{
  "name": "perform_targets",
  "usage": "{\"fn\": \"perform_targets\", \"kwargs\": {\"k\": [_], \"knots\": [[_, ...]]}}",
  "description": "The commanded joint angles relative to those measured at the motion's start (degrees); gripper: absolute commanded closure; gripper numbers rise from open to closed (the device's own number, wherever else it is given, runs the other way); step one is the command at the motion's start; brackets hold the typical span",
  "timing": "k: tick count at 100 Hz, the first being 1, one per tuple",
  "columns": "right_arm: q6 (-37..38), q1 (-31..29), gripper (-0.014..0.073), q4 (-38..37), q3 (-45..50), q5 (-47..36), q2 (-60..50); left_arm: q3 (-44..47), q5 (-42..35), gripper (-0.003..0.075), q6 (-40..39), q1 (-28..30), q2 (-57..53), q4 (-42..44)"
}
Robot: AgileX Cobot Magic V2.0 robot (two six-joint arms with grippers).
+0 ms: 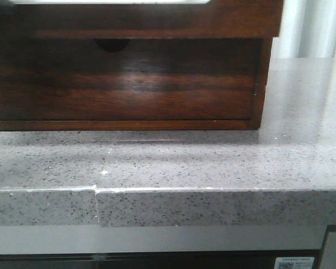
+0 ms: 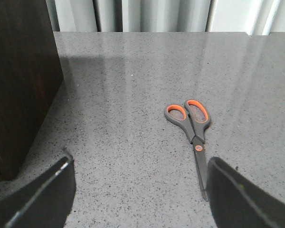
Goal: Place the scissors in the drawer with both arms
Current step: 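Pull the drawer open toward the robot with the left gripper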
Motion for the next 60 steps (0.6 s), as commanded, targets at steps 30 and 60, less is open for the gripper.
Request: {"fn": "perform_targets", "kwargs": {"k": [30, 60], "knots": [[-0.5, -0.3, 0.0079, -0.2, -2.0, -3.9, 0.8, 4.3, 4.4, 0.0741, 5.4, -0.3, -15.6, 1.6], [-0.5, -0.3, 0.0079, -0.2, -2.0, -3.9, 0.8, 4.3, 4.4, 0.0662, 5.4, -0.3, -15.6, 3.0]]}}
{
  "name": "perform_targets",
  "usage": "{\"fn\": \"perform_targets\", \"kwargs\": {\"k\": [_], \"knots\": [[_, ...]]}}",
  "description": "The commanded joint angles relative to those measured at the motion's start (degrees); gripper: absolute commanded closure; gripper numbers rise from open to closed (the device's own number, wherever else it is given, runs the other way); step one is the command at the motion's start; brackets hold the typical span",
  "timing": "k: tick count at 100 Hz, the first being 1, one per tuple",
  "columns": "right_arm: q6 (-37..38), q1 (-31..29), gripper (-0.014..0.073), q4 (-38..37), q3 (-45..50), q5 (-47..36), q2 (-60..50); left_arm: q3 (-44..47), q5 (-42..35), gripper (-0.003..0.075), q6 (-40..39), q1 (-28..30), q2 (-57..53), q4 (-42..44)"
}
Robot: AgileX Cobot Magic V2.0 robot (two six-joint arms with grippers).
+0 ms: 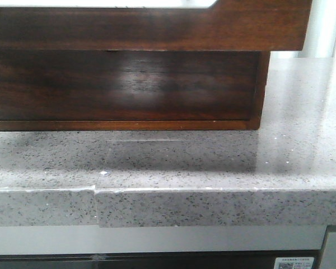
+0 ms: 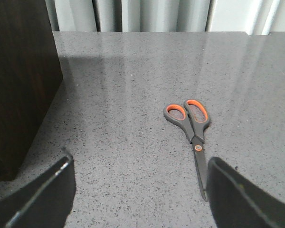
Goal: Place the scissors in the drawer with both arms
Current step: 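Pull the drawer open toward the robot with the left gripper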
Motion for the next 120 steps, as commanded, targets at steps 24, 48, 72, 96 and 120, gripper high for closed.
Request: {"fn": "perform_targets", "kwargs": {"k": [24, 48, 72, 96, 120], "knots": [[-0.5, -0.3, 0.0079, -0.2, -2.0, -3.9, 0.8, -2.6, 6.8, 0.0383, 8.2, -0.3, -1.6, 3.9], [-0.5, -0.3, 0.0079, -0.2, -2.0, -3.9, 0.8, -3.9, 7.4, 0.0363, 7.2, -0.3, -1.6, 11.4], [-0.5, -0.3, 0.0079, -0.2, -2.0, -3.9, 0.8, -8.7, 6.0, 0.0363, -7.0, -0.3, -2.1, 33.7], [-0.5, -0.3, 0.0079, -0.2, -2.0, -3.6, 0.8, -18.3, 7.7, 0.0363, -23.3, -0.3, -7.4, 62.5], [-0.5, -0.3, 0.0079, -0.8, -2.0, -3.6, 0.8, -25.9, 8.0, 0.0365, -28.6, -0.3, -11.0, 85.9]]}}
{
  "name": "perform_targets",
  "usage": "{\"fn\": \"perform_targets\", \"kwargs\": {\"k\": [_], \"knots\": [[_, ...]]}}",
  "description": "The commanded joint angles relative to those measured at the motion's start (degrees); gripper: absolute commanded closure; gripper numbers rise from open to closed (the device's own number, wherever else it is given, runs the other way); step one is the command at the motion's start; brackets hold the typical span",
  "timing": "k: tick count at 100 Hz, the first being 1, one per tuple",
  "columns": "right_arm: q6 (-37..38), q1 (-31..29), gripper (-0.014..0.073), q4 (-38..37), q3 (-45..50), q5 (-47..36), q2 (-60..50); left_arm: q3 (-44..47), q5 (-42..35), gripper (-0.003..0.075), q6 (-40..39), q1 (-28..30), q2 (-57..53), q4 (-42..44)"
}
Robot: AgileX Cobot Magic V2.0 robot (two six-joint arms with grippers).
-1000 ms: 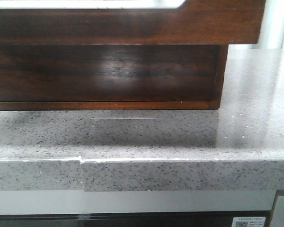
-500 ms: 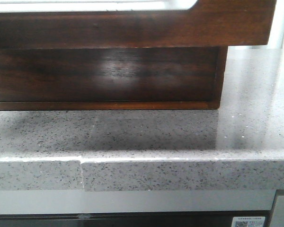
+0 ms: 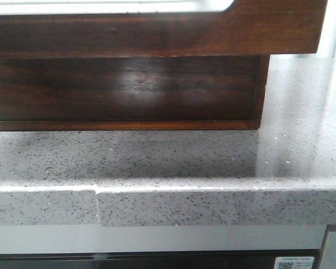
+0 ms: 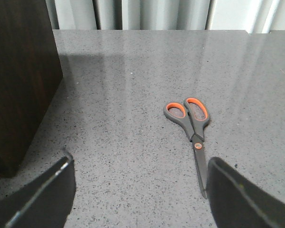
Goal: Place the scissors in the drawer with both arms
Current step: 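Pull the drawer open toward the robot with the left gripper, then lower the right gripper and grasp the grey-orange scissors at the pivot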
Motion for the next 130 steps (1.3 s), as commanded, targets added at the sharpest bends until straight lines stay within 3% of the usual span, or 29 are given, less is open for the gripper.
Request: {"fn": "perform_targets", "kwargs": {"k": [1, 19, 36, 50, 64, 85, 98, 130], "knots": [[-0.5, -0.3, 0.0079, -0.7, -2.0, -4.0, 0.8, -3.9, -3.0, 0.0365, -1.7, -0.3, -0.1, 6.5], [0.2, -0.3, 0.0079, -1.5, -3.7, 1.3, 4.0, -5.7, -7.9, 0.0365, -1.7, -0.3, -0.1, 11.5], [5.0, -0.3, 0.0079, -9.1, -10.4, 12.1, 15.4, -5.7, -10.6, 0.0365, -0.1, -0.3, 0.0, 11.5], [5.2, -2.2, 0.0079, -10.1, -15.2, 16.0, 24.7, -5.7, -10.6, 0.0365, -0.1, -2.2, 0.0, 11.2], [4.5, -9.8, 0.008, -7.5, -19.2, 16.4, 32.6, -5.7, -10.8, 0.0365, 0.7, -6.4, 0.0, 11.2], [-7.8, -20.5, 0.0155, 5.9, -26.3, 19.3, 45.8, -5.7, -11.6, 0.0365, 1.2, -9.1, 0.0, 11.4], [-9.9, -21.1, 0.0208, 6.7, -31.2, 21.6, 53.3, -5.7, -11.6, 0.0365, 1.2, -9.1, 0.0, 11.4], [-14.0, -19.3, 0.0207, 7.3, -43.0, 25.5, 68.1, -5.7, -11.6, 0.0365, 1.2, -9.1, 0.0, 11.3]]}}
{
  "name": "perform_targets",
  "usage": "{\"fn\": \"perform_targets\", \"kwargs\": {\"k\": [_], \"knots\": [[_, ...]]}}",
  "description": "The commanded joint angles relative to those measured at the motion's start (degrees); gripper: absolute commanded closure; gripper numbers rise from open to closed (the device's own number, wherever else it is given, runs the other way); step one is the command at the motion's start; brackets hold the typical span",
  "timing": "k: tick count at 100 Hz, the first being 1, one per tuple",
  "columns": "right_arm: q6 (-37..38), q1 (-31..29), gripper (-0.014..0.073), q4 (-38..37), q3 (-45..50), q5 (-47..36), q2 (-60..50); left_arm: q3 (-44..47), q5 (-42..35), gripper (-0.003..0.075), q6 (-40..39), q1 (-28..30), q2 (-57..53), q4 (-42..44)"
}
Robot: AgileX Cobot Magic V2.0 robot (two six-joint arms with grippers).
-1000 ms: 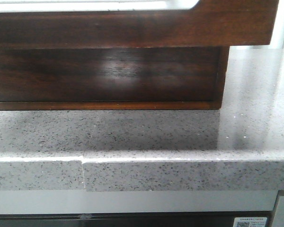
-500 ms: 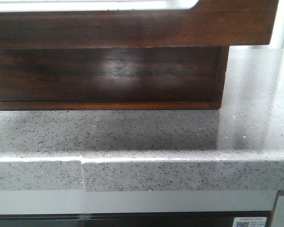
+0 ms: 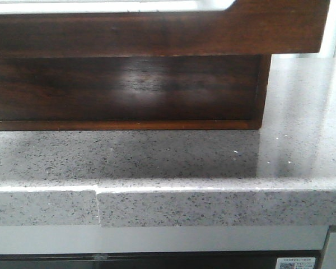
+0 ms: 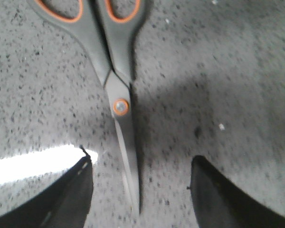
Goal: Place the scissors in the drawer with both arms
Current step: 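Lower the right gripper and grasp the grey-orange scissors at the pivot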
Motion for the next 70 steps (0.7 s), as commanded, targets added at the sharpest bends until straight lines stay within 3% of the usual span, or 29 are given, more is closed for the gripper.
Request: {"fn": "perform_targets", "kwargs": {"k": [1, 39, 70], "knots": [[-2.0, 0.6, 0.0207, 0.3, -4.4, 0.3, 1.4, -1.9, -4.4, 0.0365, -0.1, -0.4, 0.6, -0.7], [-5.0, 2.4, 0.0207, 0.3, -14.7, 7.7, 12.4, -1.9, -4.7, 0.0365, -0.1, -0.4, 0.6, -0.7], [-5.2, 2.4, 0.0241, 0.3, -17.1, 10.8, 14.3, -1.9, -4.7, 0.0365, -0.1, -0.4, 0.6, -0.7]]}}
